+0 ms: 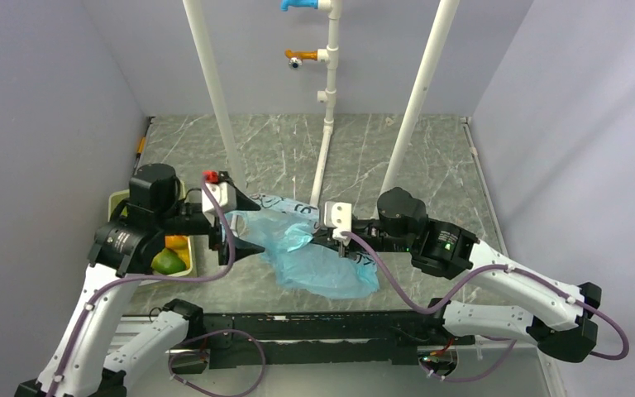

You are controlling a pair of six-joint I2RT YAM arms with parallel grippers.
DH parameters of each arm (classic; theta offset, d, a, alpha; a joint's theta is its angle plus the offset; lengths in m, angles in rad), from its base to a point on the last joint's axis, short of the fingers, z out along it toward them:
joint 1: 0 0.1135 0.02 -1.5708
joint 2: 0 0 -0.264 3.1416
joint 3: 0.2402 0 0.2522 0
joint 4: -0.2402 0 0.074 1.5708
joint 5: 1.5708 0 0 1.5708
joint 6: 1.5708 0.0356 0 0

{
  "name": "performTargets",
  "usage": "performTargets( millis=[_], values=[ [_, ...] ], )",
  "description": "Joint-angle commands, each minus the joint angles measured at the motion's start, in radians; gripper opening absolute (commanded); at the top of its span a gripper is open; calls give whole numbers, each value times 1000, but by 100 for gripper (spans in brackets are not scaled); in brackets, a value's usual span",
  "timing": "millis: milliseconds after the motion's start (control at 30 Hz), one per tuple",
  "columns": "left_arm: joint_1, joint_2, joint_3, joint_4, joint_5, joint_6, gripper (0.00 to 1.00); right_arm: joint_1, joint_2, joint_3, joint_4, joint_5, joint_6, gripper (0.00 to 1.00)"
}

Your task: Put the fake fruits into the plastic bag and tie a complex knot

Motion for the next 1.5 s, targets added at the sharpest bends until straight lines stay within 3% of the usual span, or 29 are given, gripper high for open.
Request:
performTargets(
  millis=[0, 67, 100, 133, 200, 333, 600, 700, 733, 767, 800, 867, 900, 1000, 1100, 1267, 1467],
  values=[
    [-112, 38, -23, -1, -204, 187, 99, -4, -11, 39, 33, -89, 16, 0],
    [-134, 54, -62, -11, -288, 219, 99, -4, -16, 66, 32, -96, 11, 0],
    [-137, 60, -84, -31, -330, 255, 96, -2, -17, 86, 25, -87, 12, 0],
    [-138, 62, -107, -50, -369, 262, 87, -6, -18, 110, 12, -78, 11, 0],
    [-135, 53, -162, -103, -413, 286, 63, -18, -29, 150, -13, -47, 8, 0],
    [-47, -68, -338, -100, -373, 294, 1, -78, -62, 209, -50, -19, 25, 0],
    [198, -171, -438, -184, -282, 469, 0, -177, -110, 252, -135, 19, 74, 0],
    [264, -136, -402, -246, -212, 529, 0, -192, -121, 233, -155, -10, 76, 0],
    [267, -121, -330, -261, -166, 509, 0, -191, -116, 230, -167, -58, 86, 0],
    [268, -108, -282, -262, -110, 470, 4, -192, -106, 230, -181, -95, 99, 0],
    [267, -96, -185, -242, -52, 417, 30, -192, -92, 230, -188, -121, 122, 0],
    [262, -85, -73, -167, 39, 312, 93, -192, -64, 224, -177, -172, 152, 0],
    [251, -89, -43, -99, 56, 261, 99, -192, -51, 219, -166, -194, 160, 0],
    [132, -109, -12, 40, 16, 215, 99, -193, -8, 206, -123, -241, 193, 0],
    [-82, -105, -9, 115, -166, 236, 99, -193, 63, 206, -82, -282, 243, 0],
    [-289, -64, -15, 241, -353, 267, 99, -194, 186, 241, -50, -381, 310, 0],
    [-451, -7, 7, 193, -471, 388, 99, -193, 275, 265, -54, -477, 304, 0]
  ],
)
